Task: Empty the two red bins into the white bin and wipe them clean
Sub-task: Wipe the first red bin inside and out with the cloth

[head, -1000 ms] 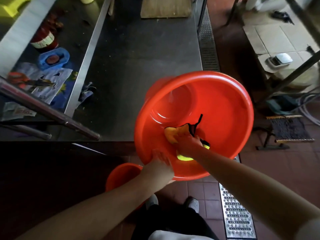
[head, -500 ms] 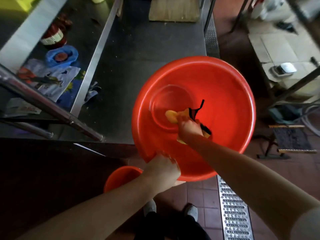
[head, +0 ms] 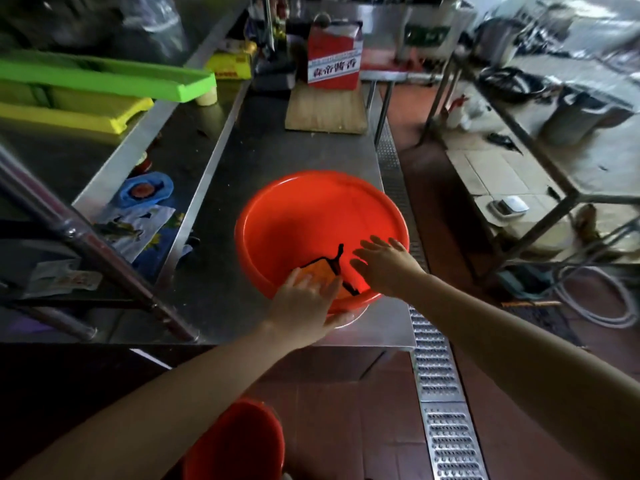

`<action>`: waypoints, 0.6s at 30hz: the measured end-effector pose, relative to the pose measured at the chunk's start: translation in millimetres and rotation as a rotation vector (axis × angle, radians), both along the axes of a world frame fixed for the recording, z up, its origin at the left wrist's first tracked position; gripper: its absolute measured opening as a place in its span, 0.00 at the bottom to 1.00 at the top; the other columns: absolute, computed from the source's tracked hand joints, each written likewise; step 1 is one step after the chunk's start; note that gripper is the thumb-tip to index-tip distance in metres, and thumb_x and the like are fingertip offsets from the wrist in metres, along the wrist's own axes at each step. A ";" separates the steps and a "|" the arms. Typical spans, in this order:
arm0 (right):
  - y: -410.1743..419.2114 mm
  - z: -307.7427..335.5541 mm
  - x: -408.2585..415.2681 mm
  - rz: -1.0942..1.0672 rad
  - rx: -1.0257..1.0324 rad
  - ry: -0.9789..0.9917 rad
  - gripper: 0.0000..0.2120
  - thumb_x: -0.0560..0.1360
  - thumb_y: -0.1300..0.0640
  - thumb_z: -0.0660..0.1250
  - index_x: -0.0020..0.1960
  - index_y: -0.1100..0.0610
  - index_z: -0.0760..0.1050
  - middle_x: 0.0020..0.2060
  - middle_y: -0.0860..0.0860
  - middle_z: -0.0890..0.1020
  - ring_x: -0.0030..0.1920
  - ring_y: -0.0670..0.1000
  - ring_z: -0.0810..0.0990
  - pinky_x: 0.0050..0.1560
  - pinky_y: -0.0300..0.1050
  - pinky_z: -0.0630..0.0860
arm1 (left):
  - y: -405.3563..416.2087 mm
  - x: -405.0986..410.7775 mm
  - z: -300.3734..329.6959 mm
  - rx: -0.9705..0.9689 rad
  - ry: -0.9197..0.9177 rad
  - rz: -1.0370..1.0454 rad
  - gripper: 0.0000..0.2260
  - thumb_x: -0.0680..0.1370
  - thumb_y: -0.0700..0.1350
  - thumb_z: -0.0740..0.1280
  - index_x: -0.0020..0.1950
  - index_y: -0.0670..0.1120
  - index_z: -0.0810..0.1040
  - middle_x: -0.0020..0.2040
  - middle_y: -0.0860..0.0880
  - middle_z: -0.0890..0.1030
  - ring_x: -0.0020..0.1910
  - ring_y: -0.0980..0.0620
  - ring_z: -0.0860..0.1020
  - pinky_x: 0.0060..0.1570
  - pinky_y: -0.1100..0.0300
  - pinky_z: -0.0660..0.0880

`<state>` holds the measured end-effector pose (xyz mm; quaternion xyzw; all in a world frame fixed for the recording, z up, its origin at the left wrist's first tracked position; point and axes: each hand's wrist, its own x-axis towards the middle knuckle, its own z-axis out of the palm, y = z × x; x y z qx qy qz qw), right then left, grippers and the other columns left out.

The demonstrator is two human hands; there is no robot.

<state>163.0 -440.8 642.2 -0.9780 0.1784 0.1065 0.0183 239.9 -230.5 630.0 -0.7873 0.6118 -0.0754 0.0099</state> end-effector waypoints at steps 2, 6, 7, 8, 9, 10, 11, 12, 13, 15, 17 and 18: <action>0.5 9.2 2.6 0.010 0.033 -0.047 0.24 0.84 0.41 0.51 0.77 0.45 0.63 0.79 0.49 0.62 0.80 0.53 0.54 0.78 0.59 0.50 | -1.3 9.9 0.9 0.025 0.023 0.005 0.32 0.80 0.67 0.49 0.76 0.50 0.62 0.70 0.44 0.73 0.70 0.42 0.70 0.72 0.40 0.59; 5.9 18.0 4.8 0.038 0.024 -0.024 0.25 0.84 0.40 0.52 0.78 0.46 0.62 0.79 0.50 0.61 0.80 0.53 0.54 0.78 0.56 0.51 | 2.0 17.9 4.8 0.062 0.072 0.023 0.31 0.80 0.67 0.40 0.79 0.53 0.55 0.75 0.47 0.67 0.76 0.44 0.61 0.74 0.39 0.52; 7.2 19.5 4.9 0.038 0.022 -0.018 0.25 0.84 0.40 0.52 0.78 0.46 0.62 0.79 0.50 0.61 0.80 0.53 0.55 0.78 0.56 0.51 | 4.5 22.3 5.9 0.059 0.085 0.043 0.31 0.80 0.67 0.39 0.79 0.53 0.54 0.76 0.47 0.66 0.76 0.44 0.60 0.74 0.40 0.52; 8.5 20.8 4.9 0.036 0.024 -0.009 0.25 0.84 0.40 0.52 0.78 0.46 0.62 0.79 0.51 0.61 0.80 0.53 0.55 0.78 0.56 0.51 | 7.6 27.2 6.7 0.053 0.094 0.063 0.31 0.80 0.67 0.38 0.79 0.54 0.53 0.77 0.47 0.65 0.77 0.45 0.59 0.75 0.40 0.51; 9.9 21.8 5.2 0.037 0.027 -0.001 0.25 0.84 0.41 0.52 0.78 0.47 0.62 0.79 0.51 0.61 0.80 0.53 0.56 0.78 0.55 0.52 | 10.6 32.8 7.9 0.047 0.100 0.078 0.31 0.80 0.67 0.38 0.80 0.54 0.51 0.77 0.48 0.64 0.78 0.45 0.57 0.75 0.41 0.50; 11.4 22.0 5.9 0.043 0.028 0.006 0.25 0.84 0.41 0.53 0.78 0.47 0.62 0.79 0.52 0.62 0.79 0.53 0.56 0.78 0.55 0.53 | 13.4 38.6 9.4 0.044 0.107 0.088 0.30 0.81 0.66 0.38 0.80 0.54 0.50 0.78 0.48 0.62 0.78 0.46 0.56 0.75 0.41 0.49; 13.2 21.2 7.0 0.048 0.024 0.009 0.25 0.84 0.41 0.53 0.78 0.47 0.62 0.79 0.52 0.62 0.79 0.53 0.57 0.77 0.55 0.54 | 15.3 44.3 11.4 0.041 0.113 0.095 0.30 0.81 0.66 0.38 0.80 0.55 0.50 0.78 0.48 0.61 0.78 0.46 0.55 0.75 0.41 0.49; 15.1 19.9 9.1 0.050 0.019 0.014 0.25 0.84 0.41 0.53 0.78 0.48 0.63 0.78 0.51 0.63 0.79 0.53 0.58 0.77 0.55 0.54 | 16.6 50.2 13.7 0.034 0.118 0.100 0.30 0.81 0.65 0.38 0.80 0.55 0.50 0.79 0.49 0.60 0.79 0.46 0.54 0.76 0.42 0.48; 17.2 18.0 12.7 0.050 0.018 0.025 0.25 0.84 0.41 0.53 0.78 0.47 0.63 0.78 0.51 0.64 0.79 0.53 0.59 0.77 0.55 0.55 | 16.8 56.3 15.9 0.027 0.126 0.104 0.30 0.81 0.65 0.38 0.80 0.55 0.51 0.79 0.49 0.60 0.79 0.47 0.53 0.76 0.42 0.48; 22.4 13.9 22.8 0.056 0.022 0.074 0.25 0.83 0.41 0.53 0.78 0.47 0.63 0.78 0.51 0.63 0.78 0.54 0.59 0.77 0.55 0.57 | 17.0 68.2 18.8 0.024 0.149 0.120 0.29 0.81 0.64 0.39 0.80 0.56 0.52 0.79 0.49 0.59 0.79 0.47 0.52 0.76 0.43 0.47; 28.1 9.2 36.6 0.066 0.028 0.141 0.25 0.83 0.41 0.54 0.79 0.46 0.61 0.79 0.52 0.61 0.78 0.55 0.59 0.76 0.56 0.59 | 15.3 79.3 20.7 0.025 0.179 0.148 0.28 0.81 0.64 0.39 0.80 0.57 0.52 0.79 0.49 0.58 0.79 0.47 0.50 0.76 0.42 0.46; 30.1 7.3 44.5 0.074 0.033 0.176 0.26 0.83 0.40 0.54 0.79 0.46 0.60 0.79 0.53 0.61 0.78 0.55 0.59 0.76 0.56 0.60 | 13.7 84.3 21.1 0.031 0.195 0.161 0.29 0.81 0.65 0.38 0.80 0.57 0.53 0.80 0.49 0.57 0.79 0.47 0.50 0.76 0.42 0.45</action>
